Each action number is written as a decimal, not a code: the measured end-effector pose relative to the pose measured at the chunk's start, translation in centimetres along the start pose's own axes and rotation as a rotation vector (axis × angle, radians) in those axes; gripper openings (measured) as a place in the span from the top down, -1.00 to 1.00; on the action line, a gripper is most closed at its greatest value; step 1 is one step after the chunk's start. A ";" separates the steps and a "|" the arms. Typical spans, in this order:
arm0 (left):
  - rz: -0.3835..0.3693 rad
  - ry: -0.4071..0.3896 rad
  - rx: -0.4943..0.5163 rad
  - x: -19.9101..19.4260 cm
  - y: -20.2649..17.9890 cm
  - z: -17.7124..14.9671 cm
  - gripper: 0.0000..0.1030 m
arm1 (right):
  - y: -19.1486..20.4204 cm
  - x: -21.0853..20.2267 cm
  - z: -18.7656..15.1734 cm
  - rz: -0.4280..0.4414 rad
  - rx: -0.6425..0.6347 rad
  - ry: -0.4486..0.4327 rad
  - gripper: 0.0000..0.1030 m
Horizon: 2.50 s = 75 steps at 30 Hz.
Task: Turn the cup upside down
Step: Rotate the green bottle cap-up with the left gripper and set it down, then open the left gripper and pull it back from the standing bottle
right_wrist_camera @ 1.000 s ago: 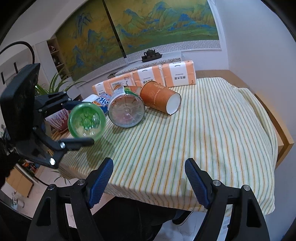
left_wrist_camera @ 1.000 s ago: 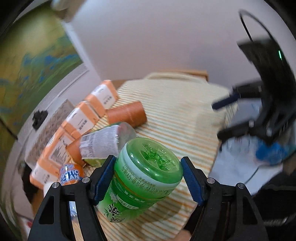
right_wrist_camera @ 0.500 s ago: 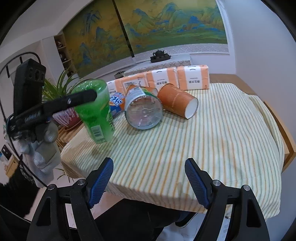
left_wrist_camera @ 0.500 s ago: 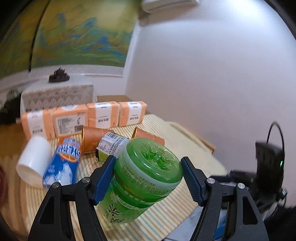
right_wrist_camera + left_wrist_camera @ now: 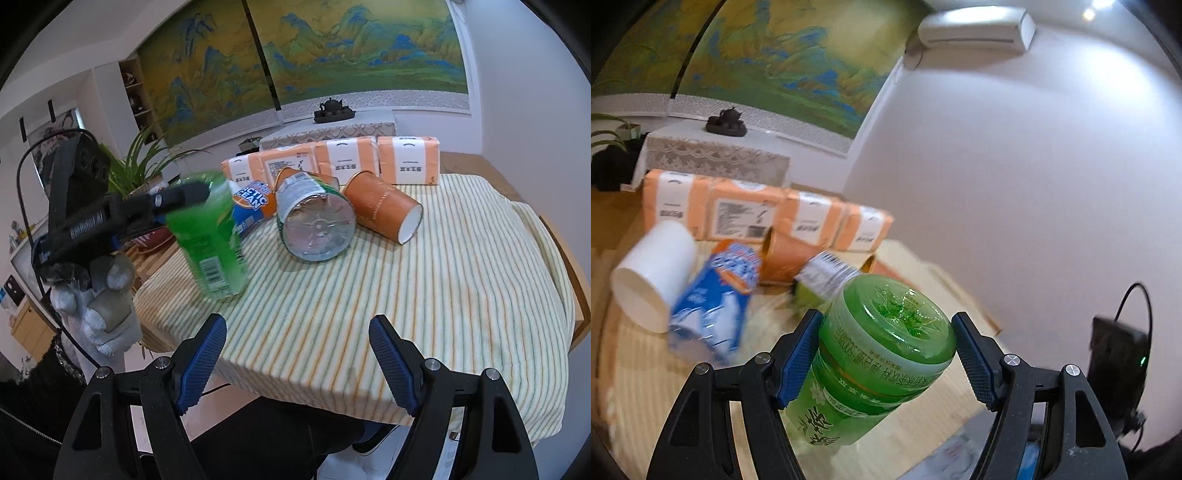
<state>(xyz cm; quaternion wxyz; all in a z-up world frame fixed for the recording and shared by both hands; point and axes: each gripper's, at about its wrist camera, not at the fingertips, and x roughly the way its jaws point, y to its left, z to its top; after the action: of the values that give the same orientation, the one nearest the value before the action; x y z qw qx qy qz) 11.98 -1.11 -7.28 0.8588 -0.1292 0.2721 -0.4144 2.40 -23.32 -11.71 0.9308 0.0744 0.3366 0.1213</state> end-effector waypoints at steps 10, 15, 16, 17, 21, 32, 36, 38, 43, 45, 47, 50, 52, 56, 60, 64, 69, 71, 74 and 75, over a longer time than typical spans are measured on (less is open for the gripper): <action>-0.039 0.048 0.009 3.5 -1.7 -2.6 -0.46 | 0.0 -1.3 -0.1 -0.037 0.003 -0.007 -0.48; 0.013 0.056 0.057 3.0 -2.0 -2.7 -0.76 | -0.3 -1.5 -0.1 -0.044 0.012 -0.008 -0.48; 0.026 0.056 0.063 2.9 -2.0 -2.8 -0.91 | -0.3 -1.4 0.0 -0.043 0.013 -0.008 -0.48; 0.037 0.051 0.066 2.8 -2.0 -2.7 -0.92 | -0.3 -1.3 0.0 -0.041 0.014 -0.008 -0.48; 0.090 0.059 0.094 2.5 -2.0 -2.7 -0.92 | 0.1 -1.3 -0.1 -0.033 0.012 -0.012 -0.48; 0.241 0.003 0.242 -0.4 -5.2 -2.3 -0.98 | -0.1 -1.8 0.1 -0.035 0.035 -0.054 -0.48; 0.272 -0.022 0.269 -1.5 -6.3 -2.0 -0.99 | -0.2 -1.9 0.4 -0.041 0.048 -0.072 -0.49; 0.289 -0.038 0.280 -2.3 -6.8 -1.8 -0.99 | -0.1 -2.1 0.6 -0.045 0.049 -0.085 -0.49; 0.313 -0.084 0.292 -4.5 -8.2 -1.6 -0.99 | 0.5 -2.5 1.0 -0.052 0.048 -0.125 -0.49; 0.358 -0.116 0.291 -5.9 -8.9 -1.8 -0.99 | 0.8 -2.7 1.1 -0.057 0.051 -0.148 -0.49; 0.421 -0.143 0.293 -7.2 -9.3 -2.2 -0.99 | 1.3 -3.1 1.2 -0.086 0.048 -0.183 -0.49; 0.521 -0.163 0.278 -8.7 -9.5 -3.0 -0.99 | 1.9 -3.8 1.2 -0.116 0.054 -0.236 -0.56; 0.576 -0.174 0.260 -9.4 -9.4 -3.3 -0.99 | 2.3 -4.2 1.1 -0.140 0.058 -0.263 -0.57; 0.688 -0.193 0.204 -11.0 -9.1 -3.6 -0.99 | 3.1 -5.0 1.1 -0.203 0.050 -0.319 -0.73; 0.740 -0.206 0.175 -12.0 -8.9 -3.5 -0.99 | 4.1 -5.7 1.0 -0.242 0.028 -0.360 -0.75; 0.743 -0.217 0.163 -12.8 -9.0 -3.5 -0.99 | 4.6 -5.9 1.1 -0.237 0.013 -0.362 -0.76; 0.751 -0.221 0.172 -12.3 -9.1 -3.7 -0.99 | 4.9 -6.2 1.0 -0.247 0.001 -0.364 -0.76; 0.750 -0.219 0.176 -12.3 -9.2 -3.8 -0.99 | 5.1 -6.2 1.0 -0.249 -0.003 -0.364 -0.76; 0.751 -0.219 0.177 -12.2 -9.2 -3.8 -0.99 | 5.2 -6.1 1.0 -0.249 -0.003 -0.363 -0.76; 0.751 -0.217 0.174 -12.2 -9.2 -3.9 -0.99 | 5.2 -6.1 1.0 -0.249 -0.003 -0.361 -0.76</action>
<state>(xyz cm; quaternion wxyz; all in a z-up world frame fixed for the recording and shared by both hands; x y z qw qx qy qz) -2.32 2.68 -1.94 0.9820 0.0096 0.1722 -0.0773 -2.38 -20.07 -6.13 0.9839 0.0513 0.1708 -0.0094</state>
